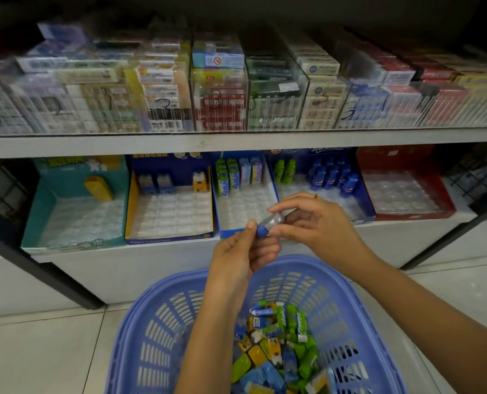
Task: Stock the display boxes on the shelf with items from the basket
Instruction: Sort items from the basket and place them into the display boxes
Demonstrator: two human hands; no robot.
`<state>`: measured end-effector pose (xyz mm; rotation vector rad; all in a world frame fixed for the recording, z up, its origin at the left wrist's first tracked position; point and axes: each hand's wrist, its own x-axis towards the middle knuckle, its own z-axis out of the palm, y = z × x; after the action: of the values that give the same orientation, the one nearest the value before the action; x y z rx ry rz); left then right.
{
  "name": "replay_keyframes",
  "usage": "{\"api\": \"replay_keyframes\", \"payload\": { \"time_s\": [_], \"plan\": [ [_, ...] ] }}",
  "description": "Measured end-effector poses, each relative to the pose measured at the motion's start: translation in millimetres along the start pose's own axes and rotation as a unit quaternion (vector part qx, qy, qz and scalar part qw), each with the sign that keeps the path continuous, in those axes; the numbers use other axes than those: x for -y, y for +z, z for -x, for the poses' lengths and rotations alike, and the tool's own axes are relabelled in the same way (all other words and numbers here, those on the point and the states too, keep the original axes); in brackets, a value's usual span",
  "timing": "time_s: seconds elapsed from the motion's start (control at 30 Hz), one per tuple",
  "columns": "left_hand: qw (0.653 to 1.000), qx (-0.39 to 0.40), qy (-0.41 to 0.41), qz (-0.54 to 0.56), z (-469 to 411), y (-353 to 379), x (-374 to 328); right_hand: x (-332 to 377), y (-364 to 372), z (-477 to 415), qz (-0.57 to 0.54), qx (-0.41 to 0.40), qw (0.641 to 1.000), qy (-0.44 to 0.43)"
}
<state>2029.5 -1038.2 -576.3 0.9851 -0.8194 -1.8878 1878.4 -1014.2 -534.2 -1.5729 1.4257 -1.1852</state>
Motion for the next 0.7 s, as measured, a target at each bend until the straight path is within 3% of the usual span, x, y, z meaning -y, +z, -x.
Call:
{"api": "replay_keyframes", "payload": {
  "time_s": [0.17, 0.23, 0.27, 0.33, 0.4, 0.47, 0.57, 0.7],
  "plan": [
    [0.999, 0.003, 0.015, -0.04, -5, 1, -8, -2, 12, -22, -0.015, -0.042, 0.999, -0.03],
    [0.993, -0.011, 0.064, -0.1, -6, -5, -8, -6, 13, -38, -0.028, -0.078, 0.996, -0.01],
    [0.976, -0.019, 0.106, -0.19, -7, -9, -7, -8, 12, -46, -0.032, -0.095, 0.995, 0.002],
    [0.893, -0.018, 0.177, -0.413, -9, -18, -5, -13, 8, -59, -0.029, -0.121, 0.992, 0.022],
    [0.824, -0.006, 0.204, -0.529, -13, -24, 0, -17, 4, -68, -0.04, -0.137, 0.989, 0.033],
    [0.801, -0.018, 0.223, -0.555, -15, -31, 4, -18, 4, -74, -0.058, -0.138, 0.988, 0.035],
    [0.796, -0.081, 0.251, -0.545, -13, -47, 1, -14, 16, -81, -0.062, -0.118, 0.991, 0.023],
    [0.763, -0.14, 0.239, -0.585, -17, -76, -10, -8, 48, -96, 0.005, -0.108, 0.994, -0.02]
  ]
}}
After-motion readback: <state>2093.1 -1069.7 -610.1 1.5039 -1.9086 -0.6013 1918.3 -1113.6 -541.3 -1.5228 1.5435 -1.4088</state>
